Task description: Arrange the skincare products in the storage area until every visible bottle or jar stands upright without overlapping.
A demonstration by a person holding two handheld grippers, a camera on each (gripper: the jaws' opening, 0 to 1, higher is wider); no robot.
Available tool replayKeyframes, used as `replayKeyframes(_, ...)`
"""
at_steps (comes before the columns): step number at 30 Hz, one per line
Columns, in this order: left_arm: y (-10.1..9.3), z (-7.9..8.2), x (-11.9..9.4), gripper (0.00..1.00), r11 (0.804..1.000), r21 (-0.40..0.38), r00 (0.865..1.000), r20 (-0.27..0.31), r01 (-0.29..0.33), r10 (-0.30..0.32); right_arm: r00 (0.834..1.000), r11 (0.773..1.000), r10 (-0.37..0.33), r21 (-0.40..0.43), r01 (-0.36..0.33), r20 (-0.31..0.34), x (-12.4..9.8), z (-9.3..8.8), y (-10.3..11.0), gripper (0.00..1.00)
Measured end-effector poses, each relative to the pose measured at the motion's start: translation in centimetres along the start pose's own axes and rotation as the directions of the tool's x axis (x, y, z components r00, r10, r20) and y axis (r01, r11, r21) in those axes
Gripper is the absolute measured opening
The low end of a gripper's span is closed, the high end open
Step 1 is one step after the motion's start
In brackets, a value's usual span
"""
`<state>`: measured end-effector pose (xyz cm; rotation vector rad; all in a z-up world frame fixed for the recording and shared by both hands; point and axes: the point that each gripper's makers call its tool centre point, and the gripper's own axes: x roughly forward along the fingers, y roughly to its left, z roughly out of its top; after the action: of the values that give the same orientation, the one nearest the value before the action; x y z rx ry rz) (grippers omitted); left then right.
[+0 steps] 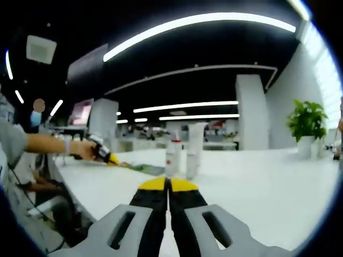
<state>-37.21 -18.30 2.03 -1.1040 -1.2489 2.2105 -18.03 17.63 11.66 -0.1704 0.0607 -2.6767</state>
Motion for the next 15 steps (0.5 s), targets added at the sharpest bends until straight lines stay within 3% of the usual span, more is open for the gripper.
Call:
replayKeyframes(10, -0.5, 1.1, -0.2, 0.23, 0.996, 0.086, 0.999, 0.045, -0.016, 0.012, 1.0, 1.0, -0.019, -0.02, 0.02, 0.01, -0.2, 0.2, -0.4, 0.0)
replayKeyframes(15, -0.6, 0.6, -0.5, 0.27, 0.995, 0.094, 0.998, 0.06, -0.02, 0.014, 1.0, 0.999, -0.021, -0.024, 0.021, 0.011, -0.3, 0.2, -0.4, 0.0)
